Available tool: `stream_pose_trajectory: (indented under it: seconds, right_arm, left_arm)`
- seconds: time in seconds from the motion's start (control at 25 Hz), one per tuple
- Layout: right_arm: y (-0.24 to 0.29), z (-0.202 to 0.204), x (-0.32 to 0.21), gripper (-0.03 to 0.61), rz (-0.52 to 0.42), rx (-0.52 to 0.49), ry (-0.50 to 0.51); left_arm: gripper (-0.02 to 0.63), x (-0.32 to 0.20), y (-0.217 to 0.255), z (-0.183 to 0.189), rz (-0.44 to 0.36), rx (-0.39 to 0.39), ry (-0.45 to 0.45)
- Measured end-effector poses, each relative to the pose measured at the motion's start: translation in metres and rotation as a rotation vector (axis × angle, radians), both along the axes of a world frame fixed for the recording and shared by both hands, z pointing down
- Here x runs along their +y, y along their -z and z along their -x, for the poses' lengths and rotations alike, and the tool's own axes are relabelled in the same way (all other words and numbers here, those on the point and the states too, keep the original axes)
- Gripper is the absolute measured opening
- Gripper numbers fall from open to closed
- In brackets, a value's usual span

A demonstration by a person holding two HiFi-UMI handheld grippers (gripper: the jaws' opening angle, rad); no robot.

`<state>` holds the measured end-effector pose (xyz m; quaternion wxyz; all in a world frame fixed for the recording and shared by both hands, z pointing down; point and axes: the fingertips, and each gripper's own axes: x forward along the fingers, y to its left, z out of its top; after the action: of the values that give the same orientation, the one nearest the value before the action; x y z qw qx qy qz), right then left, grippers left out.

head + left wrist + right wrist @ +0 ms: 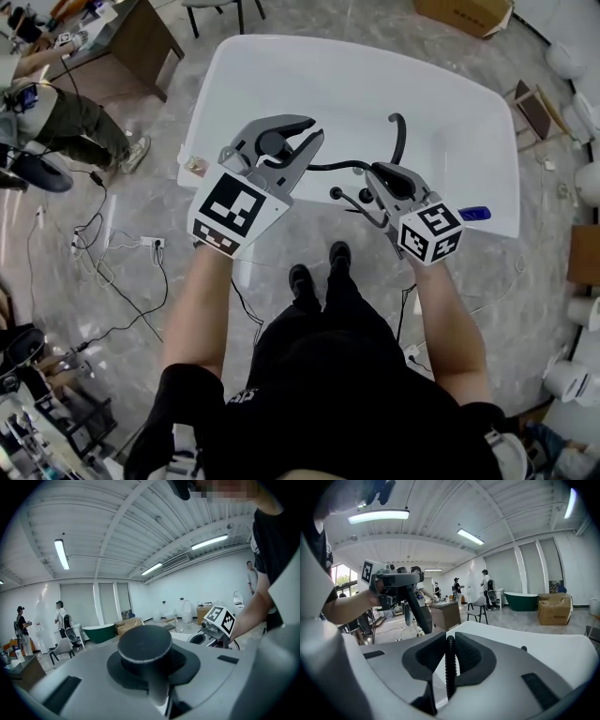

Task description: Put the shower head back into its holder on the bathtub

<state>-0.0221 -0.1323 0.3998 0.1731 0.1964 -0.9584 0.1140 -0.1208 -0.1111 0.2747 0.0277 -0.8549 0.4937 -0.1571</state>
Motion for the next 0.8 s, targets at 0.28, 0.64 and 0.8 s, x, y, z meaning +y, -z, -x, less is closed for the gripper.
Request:
stream_pose_trajectory:
  seconds: [0.28,0.64,0.8]
  right_arm:
    - [0.01,0.034,-0.009,0.072,-0.01,-0.006,0.052]
    - [0.009,0.055,-0.022,0.071,0.011,-0.02,0.106]
    - [-0.011,0.077,-0.023,0.071,0.036,-0.002,0.125]
  left_arm:
    - [0.063,-0.003,-0.012,0.026,0.023,0.019,0.037]
    - [0.063,-0.013,-0.03,0.03,0.052,0.044,0.079]
    - [0.063,-0.012,-0.05,0.052,0.082,0.065,0.116]
